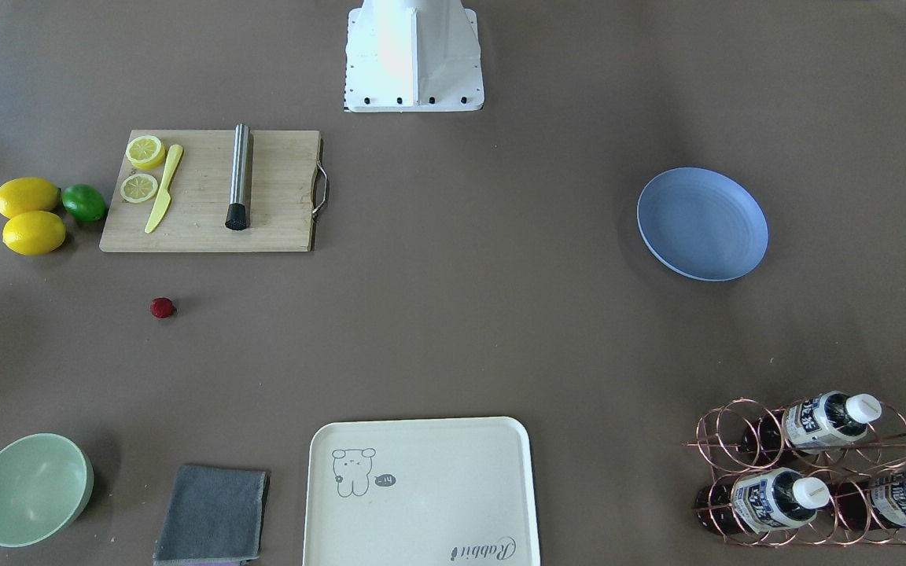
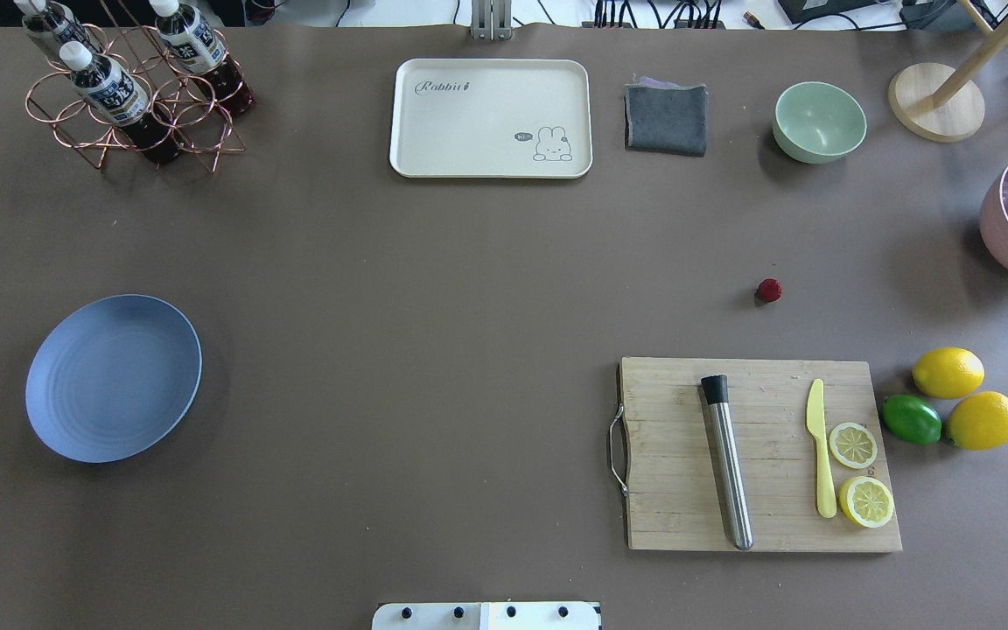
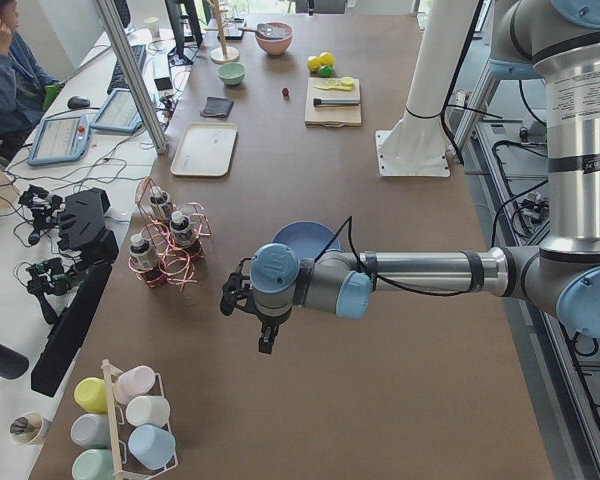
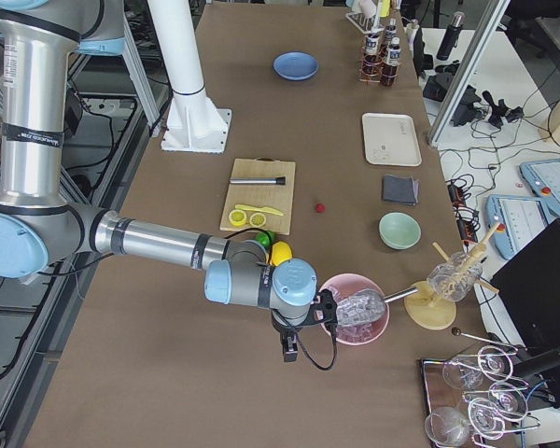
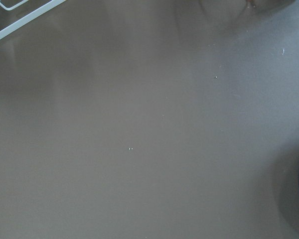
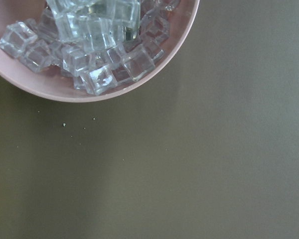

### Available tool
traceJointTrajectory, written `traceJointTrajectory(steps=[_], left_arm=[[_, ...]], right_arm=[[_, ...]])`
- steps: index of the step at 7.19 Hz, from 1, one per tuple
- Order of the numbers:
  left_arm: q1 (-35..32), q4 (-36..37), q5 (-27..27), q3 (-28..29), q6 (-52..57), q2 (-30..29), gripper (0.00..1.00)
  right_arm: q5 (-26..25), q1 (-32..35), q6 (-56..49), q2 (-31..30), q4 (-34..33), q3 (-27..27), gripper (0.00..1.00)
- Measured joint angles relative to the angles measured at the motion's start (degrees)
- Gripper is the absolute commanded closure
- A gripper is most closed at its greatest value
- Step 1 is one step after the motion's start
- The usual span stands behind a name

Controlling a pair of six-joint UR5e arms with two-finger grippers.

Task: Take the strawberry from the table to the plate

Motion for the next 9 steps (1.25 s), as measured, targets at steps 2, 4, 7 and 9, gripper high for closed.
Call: traceJointTrajectory(steps=[2,4,7,9], left_arm=[[0.00,-7.46,-4.98,4.23,-2.76,-1.20,0.02],[0.09,-11.17,-6.68,4.73,-4.54,-2.30,0.02],[2.71,-17.27,-5.44,5.03,-9.30,-2.41,0.01],[7.87,-24.40,-0.72,6.71,-16.99,-1.85,0.01]], right_arm=[[0.07,-0.04,-0.04,-0.14,0.02,-0.01,0.00],[0.29,-0.07,-0.05,-0.09,1.11,0.05,0.00],[0.71,-0.26,3.62,0.41,8.18,0.26,0.00],[0.55,-1.49,10.83,0.50,11.85,0.99,0.01]])
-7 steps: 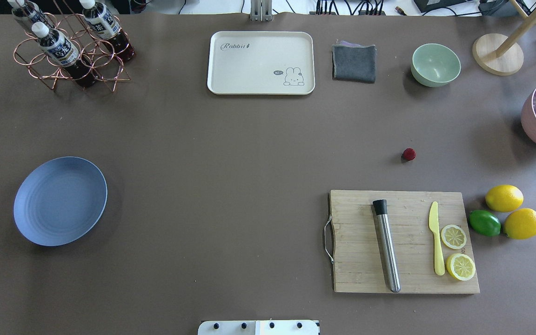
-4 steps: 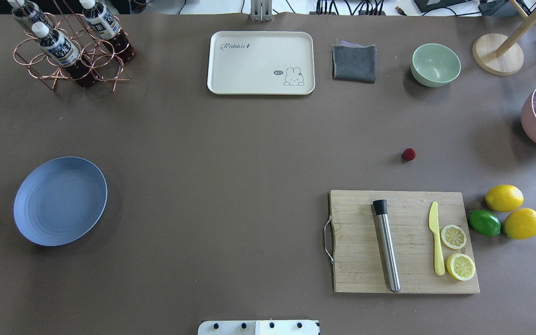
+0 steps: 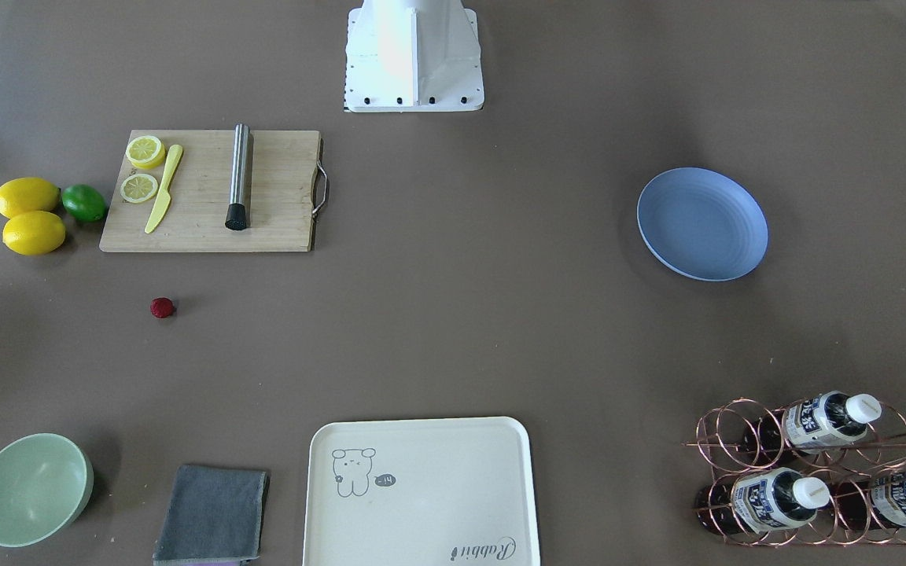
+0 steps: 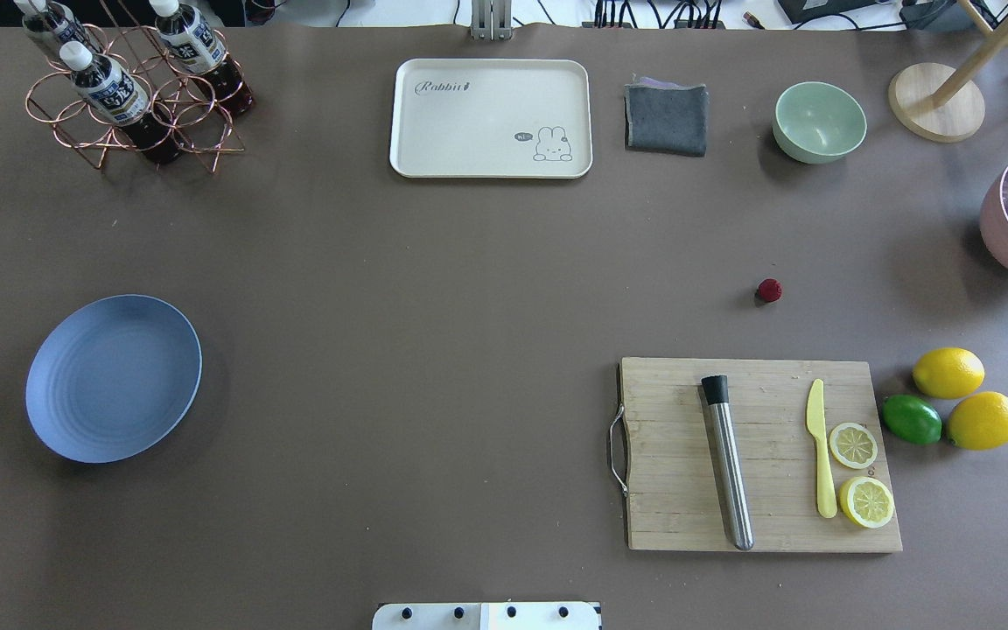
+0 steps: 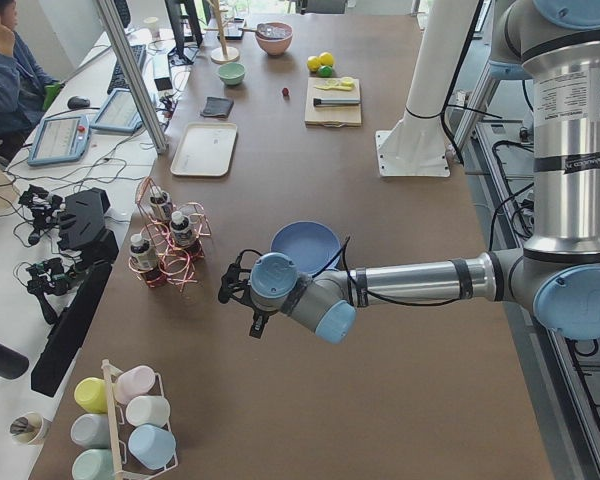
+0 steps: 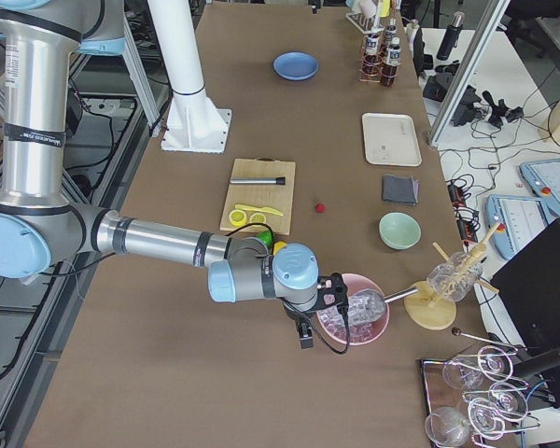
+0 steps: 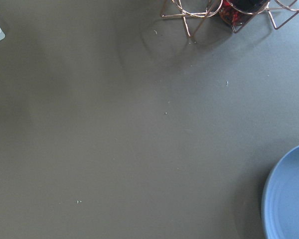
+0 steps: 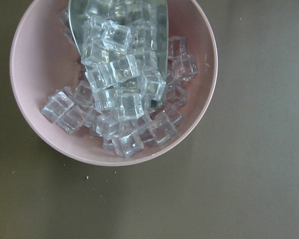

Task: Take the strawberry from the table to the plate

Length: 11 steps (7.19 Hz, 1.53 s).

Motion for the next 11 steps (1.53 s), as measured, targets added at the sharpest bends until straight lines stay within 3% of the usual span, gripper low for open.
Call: traceJointTrajectory(steps=[5,9,11], left_arm=[[18.32,-25.18,9.64,2.93,-29.96,2.04,0.04],[25.15,-28.07,13.29,2.59,-38.20,0.01,0.07],[26.94,-28.12,14.39,2.58,-39.16,-1.12,0.20]], right_arm=[[-2.67,-5.71,12.71,0.12,0.78,4.16,0.00],[-3.77,-6.05,12.87,0.15,0.79,4.39,0.00],[-3.94,-6.20,13.07,0.15,0.79,4.24,0.00]])
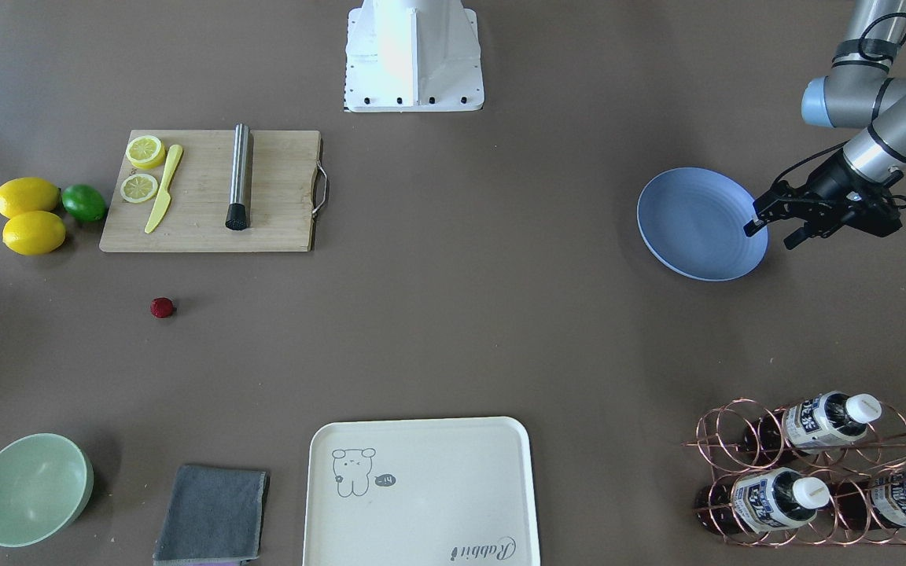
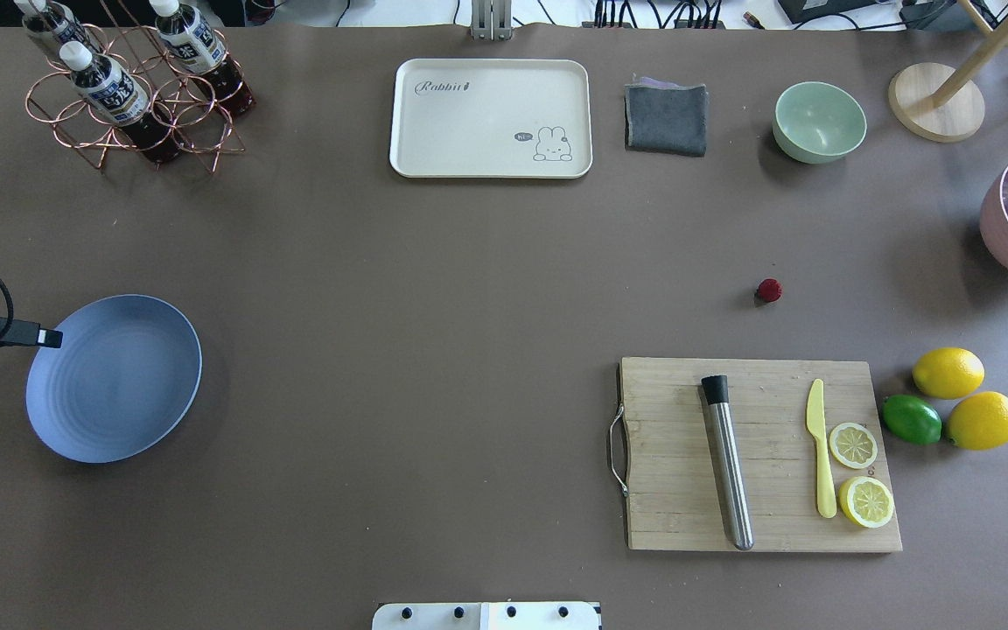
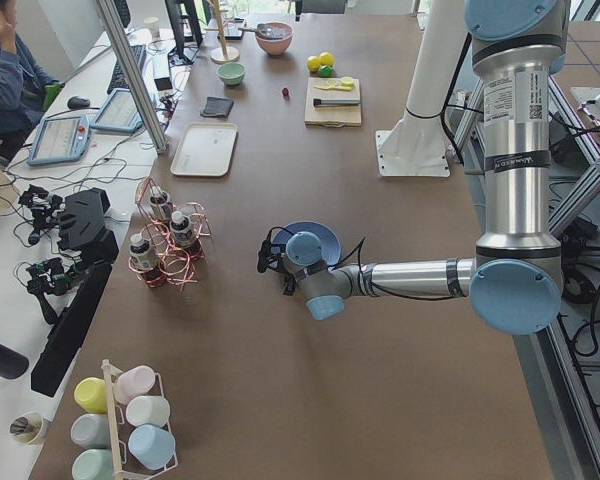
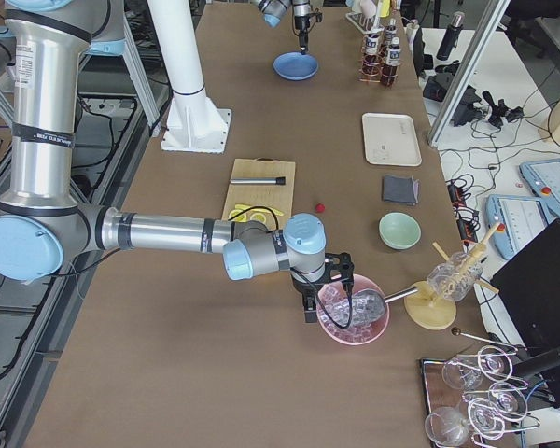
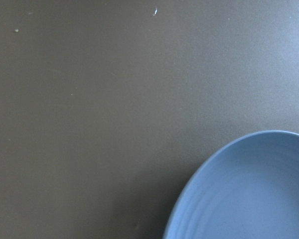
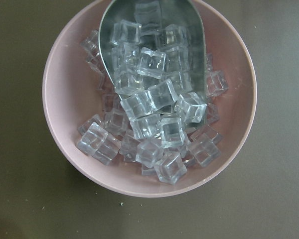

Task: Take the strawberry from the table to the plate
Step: 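Reach the left gripper to the rim of the blue plate and grasp it, then slide the blue plate with the left gripper toward the table center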

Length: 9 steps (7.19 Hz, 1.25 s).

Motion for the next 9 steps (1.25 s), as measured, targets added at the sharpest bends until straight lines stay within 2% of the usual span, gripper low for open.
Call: traceJointTrajectory(steps=[1,2,3,4,7,9], left_arm=[[0.95,-0.14,1.10,0.14,-0.16,-0.23,0.32],[1.60,-0.47,1.95,0.35,-0.21,-0.27,0.64],[1.88,-0.73,2.34,0.46,-0.23,-0.29,0.88],[1.97,-0.83,2.44,0.45,-0.24,-0.30,1.00],[2.00,-0.87,1.60,-0.99,-1.60,-0.46,1.00],[1.91,-0.55,-0.48,-3.90,-9.55,-2.16,1.00]], right_arm=[[-0.04,-0.07,0.08,0.04,0.00,-0.08,0.00],[-0.06,-0.09,0.11,0.08,0.00,-0.14,0.00],[-0.05,-0.12,0.13,0.09,0.00,-0.17,0.00],[-0.04,-0.15,0.13,0.13,0.00,-0.17,0.00],[0.03,-0.19,0.13,0.18,-0.07,-0.11,0.00],[0.06,-0.14,0.13,0.12,-0.05,-0.06,0.00]])
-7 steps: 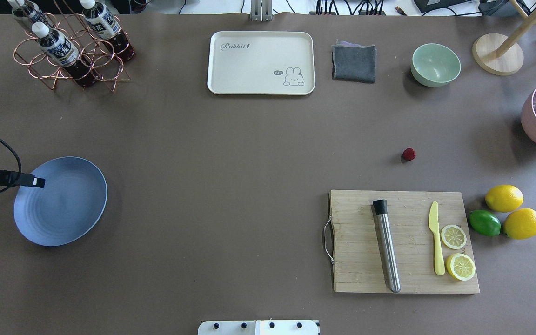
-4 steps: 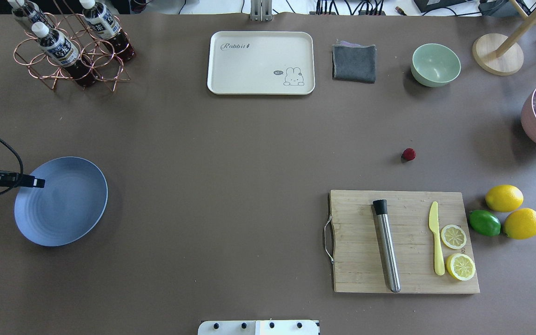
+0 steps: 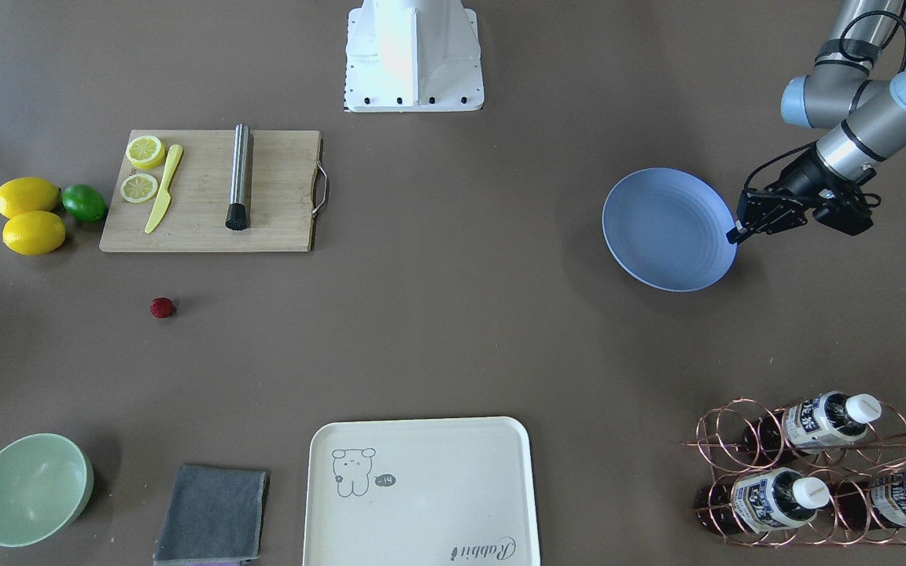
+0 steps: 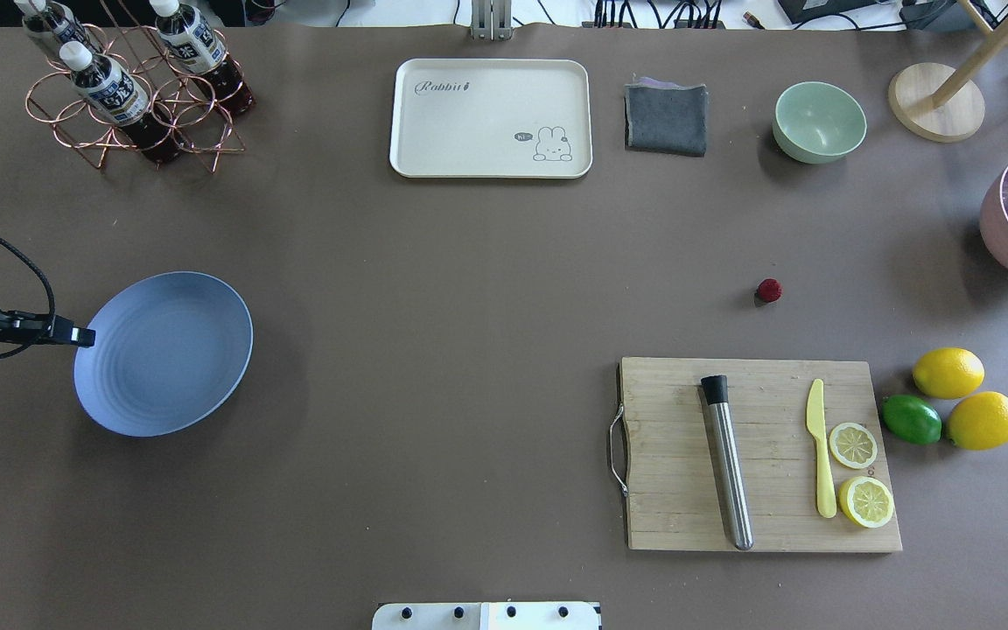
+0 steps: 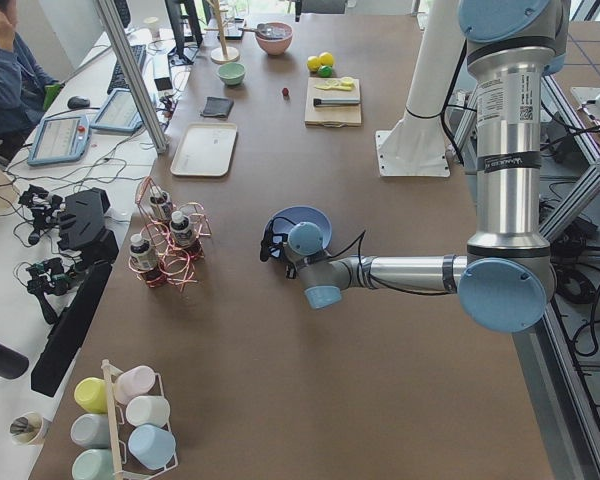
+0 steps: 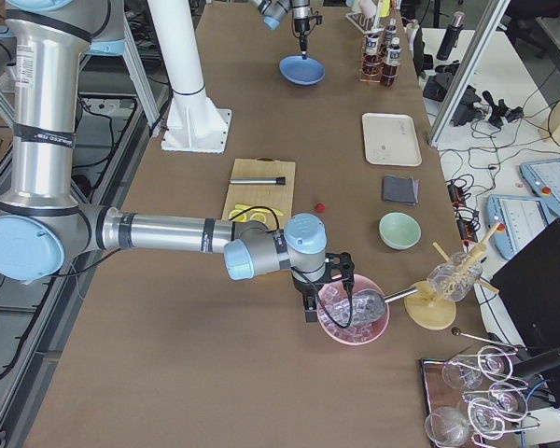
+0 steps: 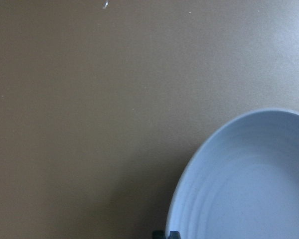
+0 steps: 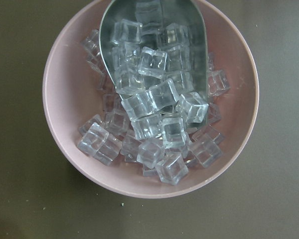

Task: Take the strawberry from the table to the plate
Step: 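Slide the blue plate with the left gripper toward the table center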

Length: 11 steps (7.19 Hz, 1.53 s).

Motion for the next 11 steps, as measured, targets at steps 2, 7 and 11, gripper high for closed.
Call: traceJointTrajectory(steps=[2,7,11], left_arm=[[0.04,2.46,-0.16,-1.55,-8.91,-5.89,1.00],[11.82,26.99,16.64,-1.68,-15.34,-28.11,1.00],[18.99,37.34,27.58,-1.13,-16.43,-35.43,1.00]], right_arm=[[0.00,-0.02,0.00,-0.01,-0.03,-0.01,0.00],[0.09,-0.06,1.16,0.07,-0.03,0.13,0.00],[0.15,-0.05,1.33,0.08,0.00,0.12,0.00]])
